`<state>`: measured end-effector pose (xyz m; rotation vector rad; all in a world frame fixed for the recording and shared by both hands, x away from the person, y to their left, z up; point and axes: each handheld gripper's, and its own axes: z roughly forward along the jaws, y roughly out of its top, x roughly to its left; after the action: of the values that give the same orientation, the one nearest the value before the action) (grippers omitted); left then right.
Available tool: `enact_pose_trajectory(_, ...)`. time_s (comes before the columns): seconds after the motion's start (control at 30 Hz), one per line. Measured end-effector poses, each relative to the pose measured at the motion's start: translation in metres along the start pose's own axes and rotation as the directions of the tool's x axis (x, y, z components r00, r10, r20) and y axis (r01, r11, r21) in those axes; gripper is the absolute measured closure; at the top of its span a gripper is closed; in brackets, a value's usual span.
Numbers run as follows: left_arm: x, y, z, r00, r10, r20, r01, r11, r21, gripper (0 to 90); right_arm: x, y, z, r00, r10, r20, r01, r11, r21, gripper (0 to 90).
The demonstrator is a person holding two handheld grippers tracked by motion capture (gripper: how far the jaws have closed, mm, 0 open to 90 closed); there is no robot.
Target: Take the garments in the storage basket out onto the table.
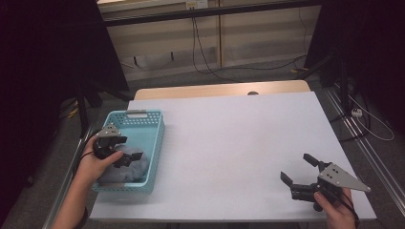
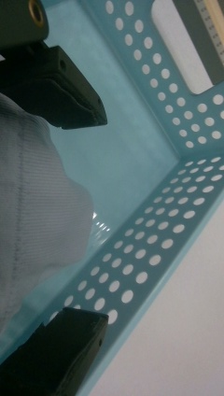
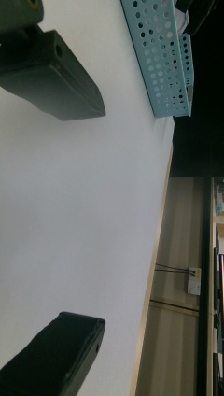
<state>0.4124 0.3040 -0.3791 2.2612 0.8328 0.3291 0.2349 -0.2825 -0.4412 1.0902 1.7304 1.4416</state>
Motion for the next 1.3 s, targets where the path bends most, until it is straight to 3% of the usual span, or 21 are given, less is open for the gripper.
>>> enact_pose_trajectory(0.1, 0.004, 0.0, 0.0, 1.0, 0.001, -0.004, -0.001, 0.9997, 0.022, 5.6, 0.0, 0.0, 0.0, 1.0, -0.005, -0.004, 0.005, 1.0, 0.003, 0.7)
enact_pose_trajectory(0.23, 0.007, -0.002, 0.002, 0.9998, 0.019, -0.008, -0.019, 0.9956, 0.091, 5.3, 0.001, 0.0, -0.001, 1.0, -0.004, -0.006, 0.004, 1.0, 0.003, 0.7)
enact_pose_trajectory(0.33, 0.008, -0.006, 0.003, 1.0, 0.006, -0.003, -0.006, 0.9948, 0.102, 5.1, 0.0, 0.0, -0.002, 1.0, -0.001, -0.001, 0.001, 1.0, 0.004, 0.8)
enact_pose_trajectory(0.47, 0.008, -0.007, 0.007, 0.9997, 0.024, -0.01, -0.022, 0.9902, 0.138, 5.2, 0.0, 0.0, -0.002, 1.0, 0.002, -0.001, -0.002, 1.0, 0.001, 0.8)
enact_pose_trajectory(0.67, 0.011, -0.004, 0.007, 0.9999, 0.017, -0.002, -0.016, 0.9898, 0.141, 4.3, 0.001, -0.001, -0.002, 1.0, -0.001, -0.006, 0.001, 1.0, 0.004, 0.9)
enact_pose_trajectory(1.0, 0.019, -0.002, -0.01, 0.9993, -0.006, -0.036, 0.011, 0.9903, 0.139, 4.1, 0.001, -0.001, -0.002, 1.0, 0.008, -0.001, -0.008, 1.0, 0.004, 1.0)
enact_pose_trajectory(1.17, 0.021, -0.004, -0.015, 0.9986, 0.002, -0.053, 0.005, 0.9902, 0.14, 4.1, 0.001, -0.001, -0.001, 1.0, 0.004, -0.004, -0.004, 1.0, 0.006, 1.1)
enact_pose_trajectory(1.3, 0.023, -0.008, -0.017, 0.999, -0.028, -0.035, 0.033, 0.9893, 0.142, 3.8, 0.001, -0.001, -0.001, 1.0, 0.005, -0.002, -0.005, 1.0, 0.009, 1.2)
